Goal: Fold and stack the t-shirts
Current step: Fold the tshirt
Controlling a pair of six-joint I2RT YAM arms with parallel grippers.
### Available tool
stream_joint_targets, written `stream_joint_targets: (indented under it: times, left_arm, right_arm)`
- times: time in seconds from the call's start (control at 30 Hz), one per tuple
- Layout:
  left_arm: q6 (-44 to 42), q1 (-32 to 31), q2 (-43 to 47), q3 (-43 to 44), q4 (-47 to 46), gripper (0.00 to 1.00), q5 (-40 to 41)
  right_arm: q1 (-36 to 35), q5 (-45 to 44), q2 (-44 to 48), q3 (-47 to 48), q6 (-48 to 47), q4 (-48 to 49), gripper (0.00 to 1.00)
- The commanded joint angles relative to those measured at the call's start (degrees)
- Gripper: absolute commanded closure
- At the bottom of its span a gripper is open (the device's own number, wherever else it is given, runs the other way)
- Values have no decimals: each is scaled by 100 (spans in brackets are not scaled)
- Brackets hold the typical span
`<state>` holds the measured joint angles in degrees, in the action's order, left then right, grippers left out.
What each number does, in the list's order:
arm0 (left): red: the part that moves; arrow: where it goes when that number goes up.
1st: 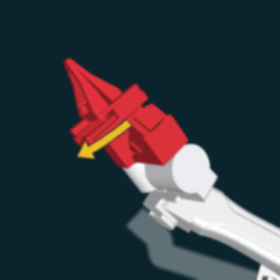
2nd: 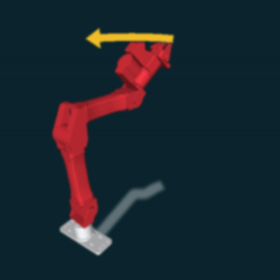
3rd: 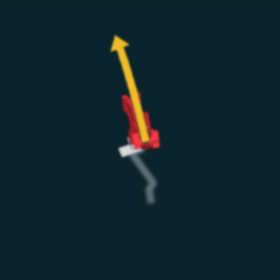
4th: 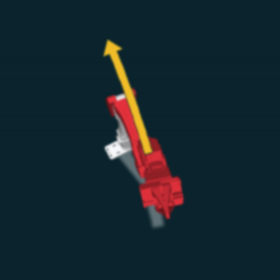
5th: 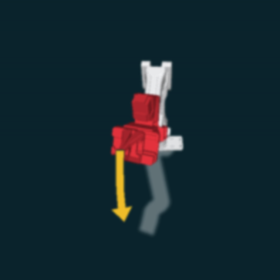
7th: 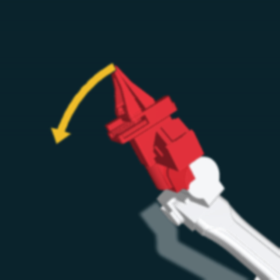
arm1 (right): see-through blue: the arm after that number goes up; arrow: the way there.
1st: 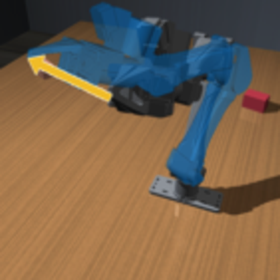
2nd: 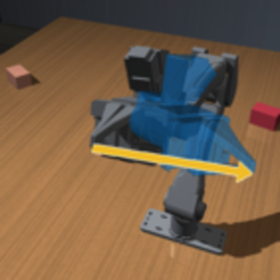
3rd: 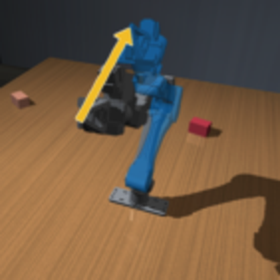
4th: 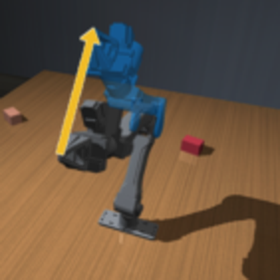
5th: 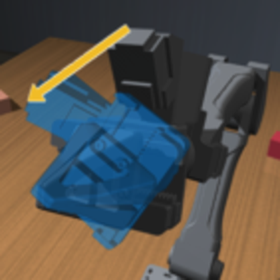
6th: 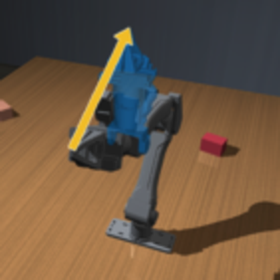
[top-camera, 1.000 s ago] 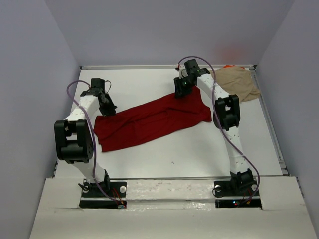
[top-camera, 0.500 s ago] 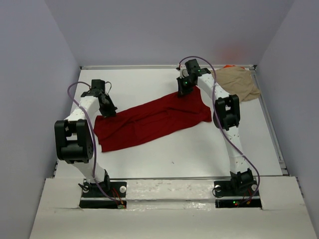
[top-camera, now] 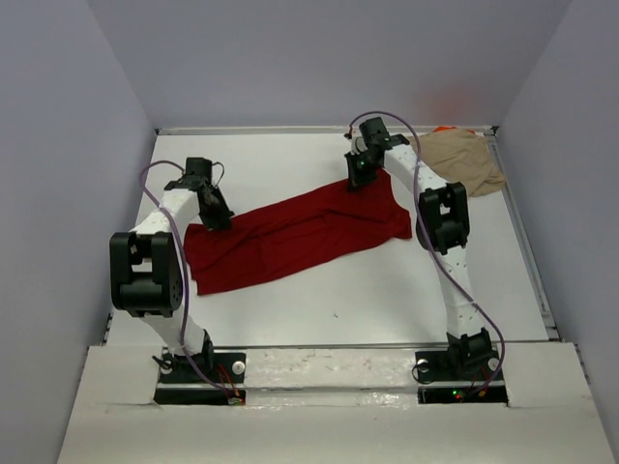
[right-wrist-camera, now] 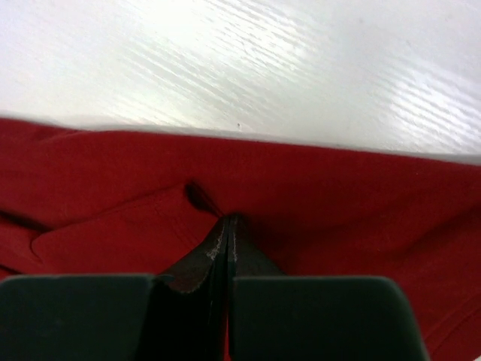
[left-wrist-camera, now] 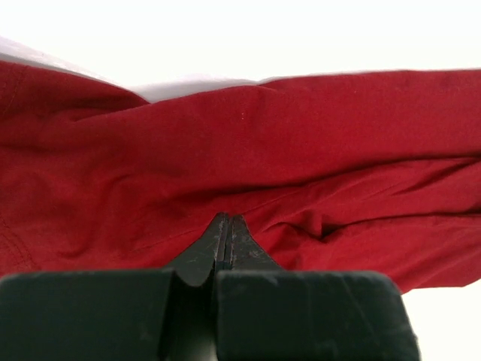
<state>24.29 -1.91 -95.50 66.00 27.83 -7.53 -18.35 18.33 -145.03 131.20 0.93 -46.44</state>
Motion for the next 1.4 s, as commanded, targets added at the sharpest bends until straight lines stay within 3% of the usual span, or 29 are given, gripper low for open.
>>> stream_joint_targets:
  times: [0.0, 0.2, 0.67, 1.0, 1.37]
  left_arm:
    - [40, -99, 23, 1, -112, 100, -99]
    - [84, -239, -82, 97, -156, 100, -108]
    - [41, -354, -91, 115, -129, 100, -82]
    - [-3, -345, 14, 352, 46, 100, 6]
    - [-30, -354, 172, 273, 82, 100, -3]
  right_arm:
    - [-160, -740, 800, -671, 136, 152, 100]
    - [-397, -1199, 1758, -1517, 206, 381, 100]
    - [-740, -1306, 2716, -2686, 443, 346, 100]
    - [-1452, -1586, 4112, -3969, 1049, 275, 100]
    - [-1759, -1639, 4703, -5015, 1577, 380, 100]
